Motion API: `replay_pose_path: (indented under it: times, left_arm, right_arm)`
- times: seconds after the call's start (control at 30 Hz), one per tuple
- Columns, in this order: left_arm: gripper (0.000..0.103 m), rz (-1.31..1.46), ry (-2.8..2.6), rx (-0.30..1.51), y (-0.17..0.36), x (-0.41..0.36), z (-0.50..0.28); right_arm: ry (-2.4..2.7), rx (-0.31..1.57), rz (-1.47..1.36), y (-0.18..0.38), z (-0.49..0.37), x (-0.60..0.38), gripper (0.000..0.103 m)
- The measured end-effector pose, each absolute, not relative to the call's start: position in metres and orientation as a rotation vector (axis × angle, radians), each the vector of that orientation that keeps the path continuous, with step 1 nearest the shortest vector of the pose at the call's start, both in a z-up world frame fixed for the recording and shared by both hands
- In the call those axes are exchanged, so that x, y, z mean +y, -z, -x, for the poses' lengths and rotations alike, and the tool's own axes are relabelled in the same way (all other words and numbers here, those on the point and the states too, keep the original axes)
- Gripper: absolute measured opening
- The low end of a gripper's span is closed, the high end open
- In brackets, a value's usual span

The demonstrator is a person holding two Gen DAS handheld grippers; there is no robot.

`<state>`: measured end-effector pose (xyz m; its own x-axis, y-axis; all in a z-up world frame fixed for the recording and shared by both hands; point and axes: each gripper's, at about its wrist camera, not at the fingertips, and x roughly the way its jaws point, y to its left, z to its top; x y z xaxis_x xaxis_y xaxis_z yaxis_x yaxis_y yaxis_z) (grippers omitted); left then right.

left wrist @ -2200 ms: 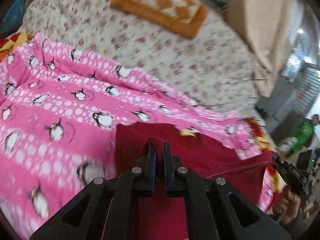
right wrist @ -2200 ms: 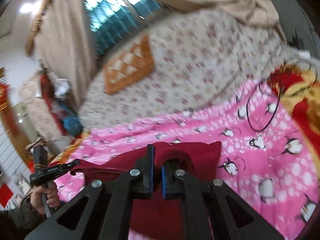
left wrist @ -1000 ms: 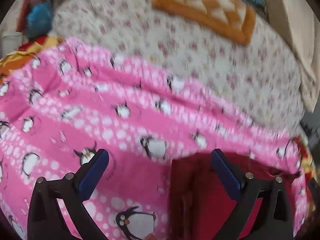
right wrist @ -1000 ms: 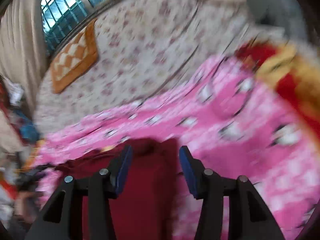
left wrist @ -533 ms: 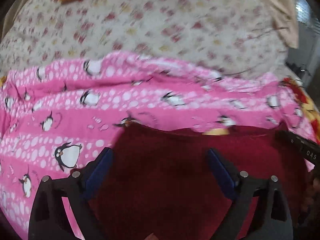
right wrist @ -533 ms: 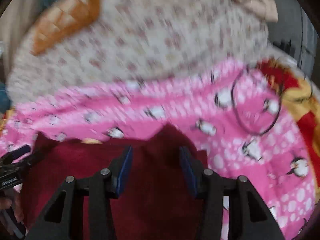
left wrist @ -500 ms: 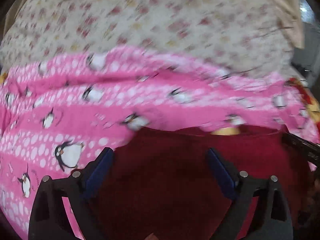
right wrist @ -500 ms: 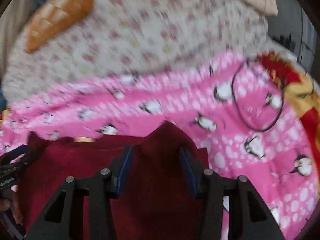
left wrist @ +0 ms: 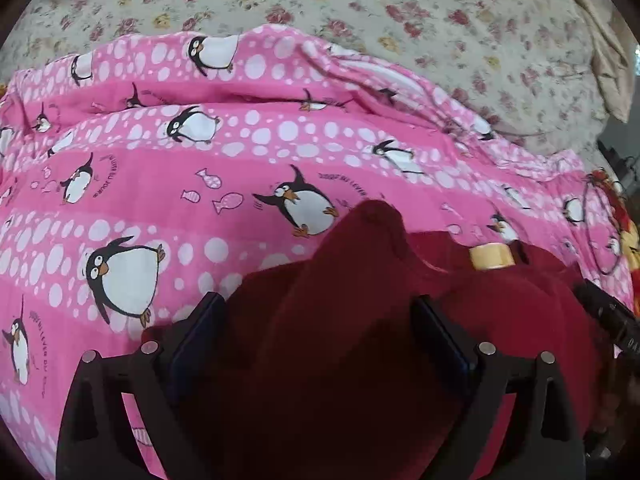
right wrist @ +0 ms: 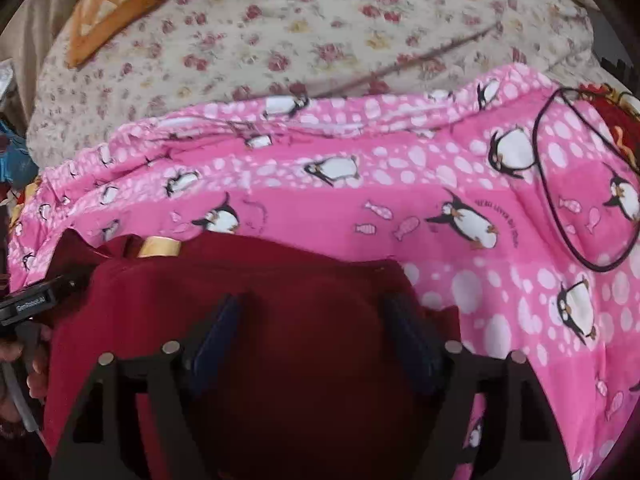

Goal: Fold small clothes
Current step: 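Lay the folded hem flat and release it from both grippers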

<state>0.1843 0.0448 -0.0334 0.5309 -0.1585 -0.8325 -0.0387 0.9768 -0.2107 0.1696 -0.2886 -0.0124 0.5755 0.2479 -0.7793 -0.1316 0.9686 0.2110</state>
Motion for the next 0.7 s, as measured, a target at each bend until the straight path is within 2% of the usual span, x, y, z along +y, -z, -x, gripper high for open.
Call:
replay_pose_path:
  times: [0.03,0.07,0.1,0.2,0.27,0.33,0.37,0.63,0.7]
  left_arm:
    - [0.07,0.236,0.063,0.976,0.028,0.049,-0.178]
    - [0.061,0.245,0.042,0.943,0.023,0.051,-0.172]
    - [0.06,0.243,0.029,0.917,0.018,0.05,-0.17]
    - [0.06,0.226,0.01,0.848,0.008,0.048,-0.174]
    - [0.061,0.206,-0.044,0.916,0.021,0.053,-0.191]
    - [0.063,0.264,-0.062,1.031,0.041,0.066,-0.208]
    - [0.065,0.292,-0.058,1.019,0.04,0.071,-0.212]
    - [0.067,0.299,-0.049,1.02,0.041,0.072,-0.217]
    - [0.062,0.337,-0.036,0.991,0.034,0.073,-0.206]
  right_arm:
    - [-0.212,0.906,-0.141,0.006,-0.164,-0.289,0.079]
    - [-0.207,0.864,-0.145,-0.005,-0.155,-0.286,0.079]
    - [-0.218,0.828,-0.149,-0.013,-0.149,-0.283,0.079]
    - [-0.273,0.771,-0.125,-0.025,-0.138,-0.254,0.079]
    - [-0.238,0.796,-0.047,-0.018,-0.142,-0.232,0.079]
    - [-0.198,0.93,0.052,0.011,-0.159,-0.21,0.079]
    - [-0.187,0.987,0.077,0.025,-0.164,-0.206,0.08]
    - [-0.195,0.934,0.066,0.022,-0.16,-0.208,0.081]
    - [-0.196,0.887,0.042,0.014,-0.154,-0.211,0.079]
